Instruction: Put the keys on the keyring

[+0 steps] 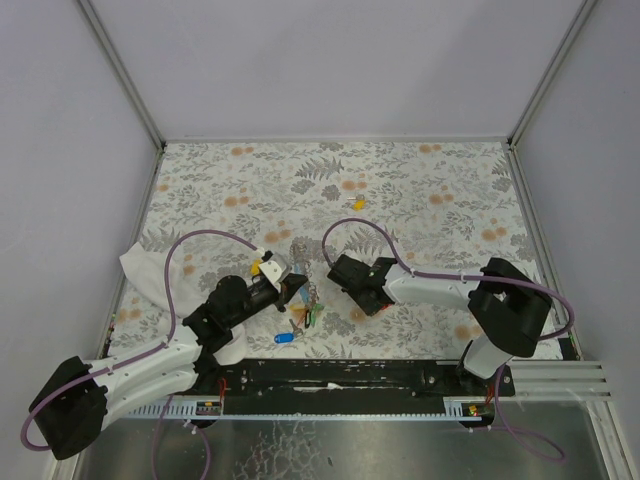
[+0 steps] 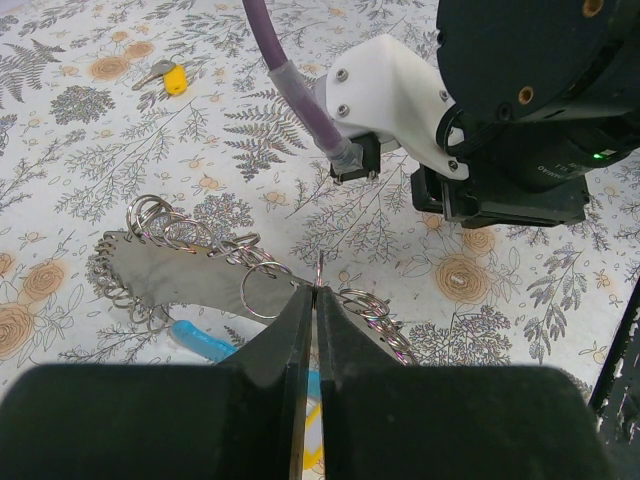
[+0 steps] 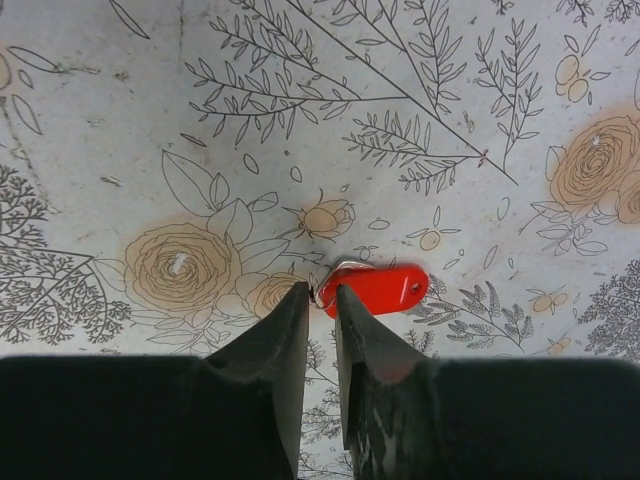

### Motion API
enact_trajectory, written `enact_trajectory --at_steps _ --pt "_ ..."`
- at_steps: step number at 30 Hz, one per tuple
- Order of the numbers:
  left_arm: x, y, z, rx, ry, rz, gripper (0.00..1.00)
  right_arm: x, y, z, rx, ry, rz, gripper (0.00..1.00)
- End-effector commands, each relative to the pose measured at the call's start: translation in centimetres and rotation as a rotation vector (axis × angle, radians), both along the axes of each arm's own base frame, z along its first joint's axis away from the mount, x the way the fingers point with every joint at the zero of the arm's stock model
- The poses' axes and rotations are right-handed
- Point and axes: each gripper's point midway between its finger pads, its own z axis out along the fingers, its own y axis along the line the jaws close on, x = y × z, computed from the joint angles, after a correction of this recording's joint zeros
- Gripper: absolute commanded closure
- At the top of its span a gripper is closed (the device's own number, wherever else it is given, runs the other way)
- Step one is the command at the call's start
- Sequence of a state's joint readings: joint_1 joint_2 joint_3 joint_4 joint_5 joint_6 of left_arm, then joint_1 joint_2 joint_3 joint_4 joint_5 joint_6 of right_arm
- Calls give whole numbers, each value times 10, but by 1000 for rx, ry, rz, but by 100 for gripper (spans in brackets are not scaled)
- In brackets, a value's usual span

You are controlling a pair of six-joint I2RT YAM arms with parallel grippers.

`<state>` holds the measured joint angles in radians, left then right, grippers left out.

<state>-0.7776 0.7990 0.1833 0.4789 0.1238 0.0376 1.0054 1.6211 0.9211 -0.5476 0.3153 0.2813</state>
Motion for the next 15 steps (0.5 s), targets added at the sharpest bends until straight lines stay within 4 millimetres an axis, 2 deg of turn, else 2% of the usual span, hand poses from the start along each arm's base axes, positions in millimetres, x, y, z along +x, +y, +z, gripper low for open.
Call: enact_trajectory --at_steps 1,8,15 --pt "8 -3 33 -71 -76 13 100 6 4 8 -16 -34 -17 77" --pt "8 -4 34 -72 -77 10 100 6 1 7 -23 -38 -29 82" --pt "8 -4 34 -72 -77 8 100 8 -3 8 -49 -51 -54 81"
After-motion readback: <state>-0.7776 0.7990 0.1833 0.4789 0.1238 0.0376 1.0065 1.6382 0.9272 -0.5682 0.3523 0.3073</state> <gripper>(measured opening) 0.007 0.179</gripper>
